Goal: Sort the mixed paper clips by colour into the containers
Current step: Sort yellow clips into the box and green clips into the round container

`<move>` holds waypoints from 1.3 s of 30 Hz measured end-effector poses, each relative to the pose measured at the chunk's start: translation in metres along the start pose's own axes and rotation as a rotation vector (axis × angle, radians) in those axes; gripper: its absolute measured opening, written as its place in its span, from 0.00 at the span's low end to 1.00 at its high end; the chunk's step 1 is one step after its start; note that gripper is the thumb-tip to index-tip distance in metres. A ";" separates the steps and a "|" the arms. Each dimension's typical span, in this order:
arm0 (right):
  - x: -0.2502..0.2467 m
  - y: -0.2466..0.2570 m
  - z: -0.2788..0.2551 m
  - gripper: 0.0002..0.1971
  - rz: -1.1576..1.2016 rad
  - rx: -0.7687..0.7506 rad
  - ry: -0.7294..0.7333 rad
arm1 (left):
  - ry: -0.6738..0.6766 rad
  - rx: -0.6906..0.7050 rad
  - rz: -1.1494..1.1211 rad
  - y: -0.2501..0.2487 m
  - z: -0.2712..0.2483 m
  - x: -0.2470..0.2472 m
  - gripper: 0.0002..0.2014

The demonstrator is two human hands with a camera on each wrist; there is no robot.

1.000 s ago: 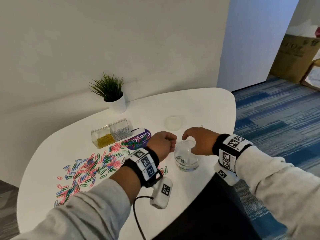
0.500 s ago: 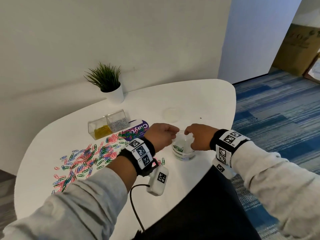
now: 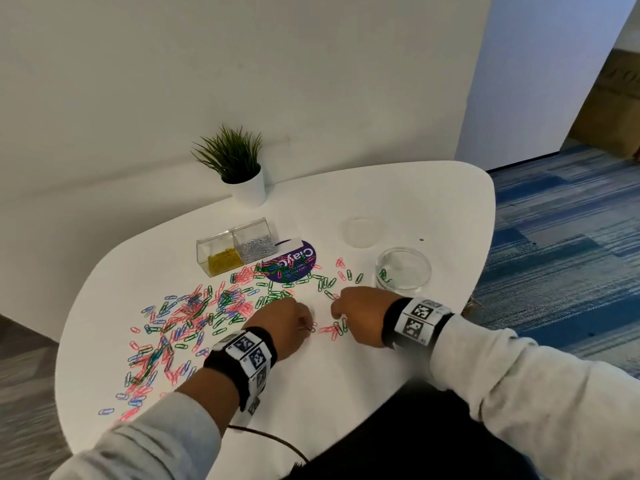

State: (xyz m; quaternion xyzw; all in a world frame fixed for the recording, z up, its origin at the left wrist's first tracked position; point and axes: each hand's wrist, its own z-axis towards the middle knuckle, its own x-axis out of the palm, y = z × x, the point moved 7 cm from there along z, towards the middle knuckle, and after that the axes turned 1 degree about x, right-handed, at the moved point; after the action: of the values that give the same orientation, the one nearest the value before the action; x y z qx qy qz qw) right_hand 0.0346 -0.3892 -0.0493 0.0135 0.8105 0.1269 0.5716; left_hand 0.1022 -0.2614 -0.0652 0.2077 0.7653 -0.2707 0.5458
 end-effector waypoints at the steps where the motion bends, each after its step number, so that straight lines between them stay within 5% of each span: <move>1: 0.004 0.001 0.002 0.21 -0.028 0.000 0.016 | 0.005 -0.008 -0.004 0.004 -0.001 -0.001 0.07; 8: 0.010 -0.003 0.011 0.08 -0.069 0.001 -0.038 | -0.015 0.002 -0.011 0.009 0.001 -0.002 0.07; 12: 0.016 -0.012 0.010 0.11 -0.038 0.055 0.024 | -0.034 0.095 0.159 0.001 -0.001 0.001 0.10; 14: 0.009 -0.016 0.009 0.03 0.095 0.071 -0.013 | -0.069 0.133 0.205 -0.001 -0.004 0.003 0.11; 20: 0.006 -0.018 0.014 0.09 0.479 0.162 -0.013 | -0.149 0.043 0.021 0.019 -0.004 -0.008 0.08; 24: 0.014 -0.009 0.019 0.02 0.391 0.139 0.038 | -0.106 0.119 0.039 0.016 -0.005 -0.005 0.10; 30: 0.021 -0.006 0.024 0.10 0.259 0.088 -0.013 | -0.094 0.225 0.141 0.000 -0.005 0.001 0.12; 35: 0.022 -0.015 0.024 0.08 0.273 0.132 0.018 | -0.067 0.146 0.072 0.005 -0.007 -0.003 0.06; 39: 0.022 -0.017 0.020 0.12 0.215 0.114 0.058 | -0.124 -0.088 -0.255 0.037 -0.014 -0.024 0.04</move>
State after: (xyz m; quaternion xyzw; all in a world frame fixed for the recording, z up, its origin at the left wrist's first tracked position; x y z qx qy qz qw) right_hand 0.0476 -0.3987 -0.0795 0.1290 0.8264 0.1416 0.5295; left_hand 0.1229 -0.2247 -0.0455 0.0675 0.7613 -0.3164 0.5620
